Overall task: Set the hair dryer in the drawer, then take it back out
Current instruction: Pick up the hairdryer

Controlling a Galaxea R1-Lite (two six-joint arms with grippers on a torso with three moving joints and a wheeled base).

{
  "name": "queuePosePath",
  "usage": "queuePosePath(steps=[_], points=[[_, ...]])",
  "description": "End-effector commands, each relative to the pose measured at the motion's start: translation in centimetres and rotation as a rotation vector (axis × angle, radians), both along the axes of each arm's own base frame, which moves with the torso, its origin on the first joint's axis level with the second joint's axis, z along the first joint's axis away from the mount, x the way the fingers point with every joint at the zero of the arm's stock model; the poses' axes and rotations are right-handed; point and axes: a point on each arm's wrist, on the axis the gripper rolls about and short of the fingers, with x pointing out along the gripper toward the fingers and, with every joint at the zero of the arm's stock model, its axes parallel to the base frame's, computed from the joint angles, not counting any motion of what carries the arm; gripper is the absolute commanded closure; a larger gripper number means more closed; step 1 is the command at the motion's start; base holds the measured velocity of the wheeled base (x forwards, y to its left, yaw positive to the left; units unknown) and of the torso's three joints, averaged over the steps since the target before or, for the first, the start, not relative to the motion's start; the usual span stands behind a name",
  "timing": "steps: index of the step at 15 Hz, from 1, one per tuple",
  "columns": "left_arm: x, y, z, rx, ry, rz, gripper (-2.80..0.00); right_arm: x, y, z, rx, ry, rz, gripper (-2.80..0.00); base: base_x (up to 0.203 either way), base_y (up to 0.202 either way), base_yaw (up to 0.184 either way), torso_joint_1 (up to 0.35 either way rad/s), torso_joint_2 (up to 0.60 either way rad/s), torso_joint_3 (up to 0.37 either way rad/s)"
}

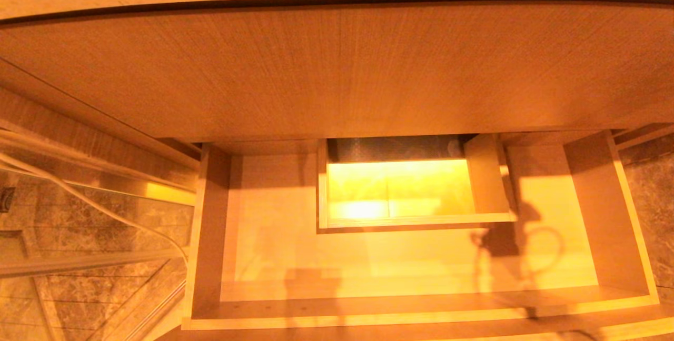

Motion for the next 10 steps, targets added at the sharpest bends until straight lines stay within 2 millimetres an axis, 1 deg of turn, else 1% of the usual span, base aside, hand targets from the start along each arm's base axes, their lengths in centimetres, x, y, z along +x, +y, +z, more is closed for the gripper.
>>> queuePosePath(steps=[1,5,10], points=[[0.0,0.0,0.0,0.0,0.0,0.0,0.0,0.33,0.03,-0.01,-0.008,0.011,0.004,0.0,0.0,0.0,0.0,0.0,0.0,0.0],[0.0,0.0,0.0,0.0,0.0,0.0,0.0,0.74,0.14,-0.13,-0.011,0.02,0.038,0.0,0.0,0.0,0.0,0.0,0.0,0.0],[0.0,0.0,0.0,0.0,0.0,0.0,0.0,1.29,0.32,0.31,-0.031,-0.012,0.104,0.0,0.0,0.0,0.0,0.0,0.0,0.0]])
